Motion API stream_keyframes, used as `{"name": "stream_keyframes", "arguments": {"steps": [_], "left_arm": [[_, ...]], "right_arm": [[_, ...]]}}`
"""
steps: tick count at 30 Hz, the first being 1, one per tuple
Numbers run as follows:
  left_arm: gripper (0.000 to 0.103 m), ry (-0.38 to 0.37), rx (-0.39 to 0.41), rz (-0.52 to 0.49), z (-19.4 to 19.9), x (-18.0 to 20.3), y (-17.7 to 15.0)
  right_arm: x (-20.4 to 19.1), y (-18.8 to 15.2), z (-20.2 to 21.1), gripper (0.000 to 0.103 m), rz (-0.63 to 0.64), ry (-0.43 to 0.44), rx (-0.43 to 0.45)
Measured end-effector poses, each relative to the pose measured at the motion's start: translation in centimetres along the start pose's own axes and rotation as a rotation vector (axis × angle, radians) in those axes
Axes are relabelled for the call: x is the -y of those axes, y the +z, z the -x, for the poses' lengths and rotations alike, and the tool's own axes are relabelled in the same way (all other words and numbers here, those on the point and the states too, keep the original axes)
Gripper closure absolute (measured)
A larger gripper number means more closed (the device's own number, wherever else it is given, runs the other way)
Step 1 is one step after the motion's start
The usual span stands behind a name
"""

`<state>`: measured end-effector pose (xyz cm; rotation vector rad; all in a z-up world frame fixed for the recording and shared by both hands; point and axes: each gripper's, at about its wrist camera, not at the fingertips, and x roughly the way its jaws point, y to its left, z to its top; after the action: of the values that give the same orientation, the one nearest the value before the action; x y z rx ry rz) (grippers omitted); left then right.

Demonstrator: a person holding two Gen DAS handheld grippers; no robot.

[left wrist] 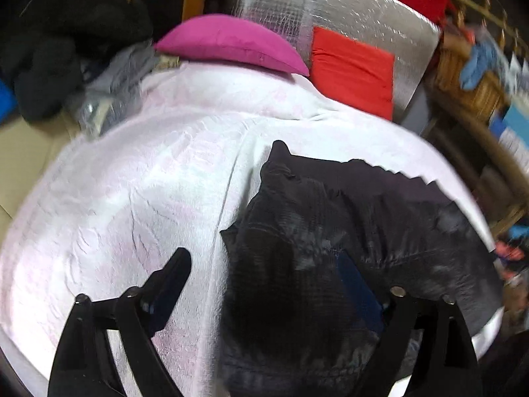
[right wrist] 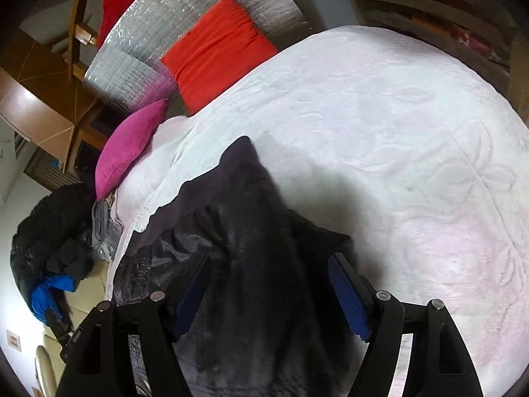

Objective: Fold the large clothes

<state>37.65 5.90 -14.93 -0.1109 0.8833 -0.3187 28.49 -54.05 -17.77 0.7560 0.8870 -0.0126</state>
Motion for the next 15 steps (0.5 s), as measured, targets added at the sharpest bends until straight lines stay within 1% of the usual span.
{"name": "stream_keyframes", "arguments": {"steps": [1, 2, 5, 8, 11, 13, 15], "left_arm": [[0.01, -0.038, -0.023, 0.027, -0.2, -0.8, 0.1], [0.01, -0.089, -0.065, 0.074, -0.8, -2.0, 0.1], [0.01, -0.127, -0.163, 0.163, -2.4, -3.8, -0.2], [0.01, -0.191, -0.264, 0.244, -4.7, -5.0, -0.9], [0.01, -0.265, -0.31, 0.281, -6.0, -5.0, -1.7], [0.01, -0.276, -0.324, 0.278, -6.7, -4.7, -1.8], [0.01, -0.286, -0.344, 0.283, -7.4, -4.4, -2.0]], "right_arm": [[0.3, 0.0, -0.1, 0.025, -0.011, 0.014, -0.013], [0.8, -0.1, -0.3, 0.025, -0.021, 0.029, -0.036], [1.6, -0.2, -1.5, 0.025, -0.03, 0.039, -0.091], [2.3, -0.2, -2.2, 0.025, -0.027, 0.004, -0.105], [3.1, -0.2, -3.0, 0.025, -0.036, -0.012, -0.132], [3.4, -0.3, -3.5, 0.024, -0.039, -0.007, -0.147], [3.6, -0.8, -4.5, 0.023, -0.049, 0.036, -0.192]]}}
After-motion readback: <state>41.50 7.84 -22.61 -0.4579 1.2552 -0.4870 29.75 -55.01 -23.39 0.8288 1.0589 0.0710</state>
